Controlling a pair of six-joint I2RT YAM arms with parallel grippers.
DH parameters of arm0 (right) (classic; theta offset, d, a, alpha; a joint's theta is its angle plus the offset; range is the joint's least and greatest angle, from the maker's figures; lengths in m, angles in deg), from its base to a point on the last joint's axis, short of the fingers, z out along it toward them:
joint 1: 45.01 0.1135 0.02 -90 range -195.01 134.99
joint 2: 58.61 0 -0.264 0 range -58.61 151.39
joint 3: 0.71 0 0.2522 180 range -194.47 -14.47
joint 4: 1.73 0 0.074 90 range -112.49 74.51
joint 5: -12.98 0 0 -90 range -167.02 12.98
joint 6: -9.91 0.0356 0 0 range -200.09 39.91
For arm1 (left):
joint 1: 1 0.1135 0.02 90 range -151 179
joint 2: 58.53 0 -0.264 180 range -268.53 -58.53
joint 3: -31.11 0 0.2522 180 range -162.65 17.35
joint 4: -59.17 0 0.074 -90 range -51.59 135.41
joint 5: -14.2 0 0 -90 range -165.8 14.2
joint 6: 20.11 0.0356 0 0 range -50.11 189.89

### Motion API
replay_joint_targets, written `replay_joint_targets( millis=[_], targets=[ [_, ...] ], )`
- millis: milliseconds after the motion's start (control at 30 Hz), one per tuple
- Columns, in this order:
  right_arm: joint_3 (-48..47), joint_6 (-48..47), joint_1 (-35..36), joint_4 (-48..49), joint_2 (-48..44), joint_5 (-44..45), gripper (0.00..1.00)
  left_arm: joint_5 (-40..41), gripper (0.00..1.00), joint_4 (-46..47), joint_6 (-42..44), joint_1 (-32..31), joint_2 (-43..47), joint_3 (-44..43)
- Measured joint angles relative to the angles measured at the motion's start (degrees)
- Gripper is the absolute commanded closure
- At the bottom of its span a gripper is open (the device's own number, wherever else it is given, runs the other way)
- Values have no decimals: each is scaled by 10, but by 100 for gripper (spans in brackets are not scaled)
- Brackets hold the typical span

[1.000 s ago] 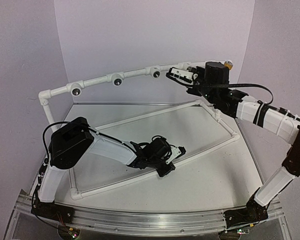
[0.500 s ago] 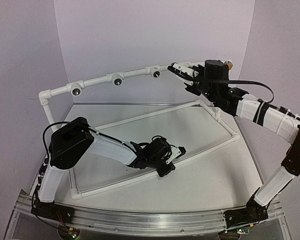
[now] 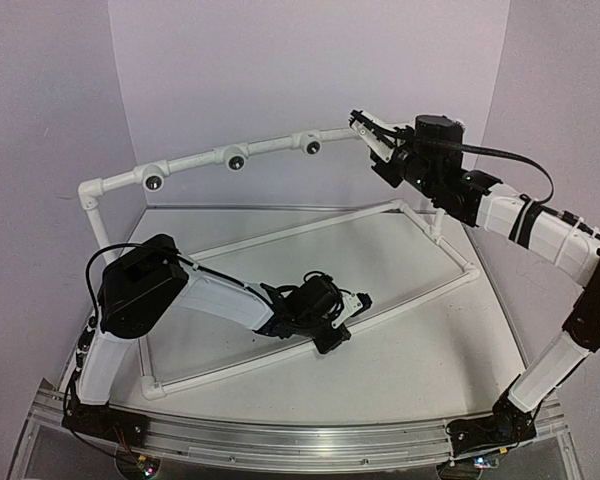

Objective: Install the water faucets
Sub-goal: Screw the water faucet onto the adaptor.

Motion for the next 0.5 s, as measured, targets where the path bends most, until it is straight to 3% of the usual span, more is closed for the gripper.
replay_joint_targets(
  millis=[500],
  targets=[
    [-33, 156, -41, -21, -3, -42, 100, 0, 100, 1, 0, 0, 0, 0]
  ],
)
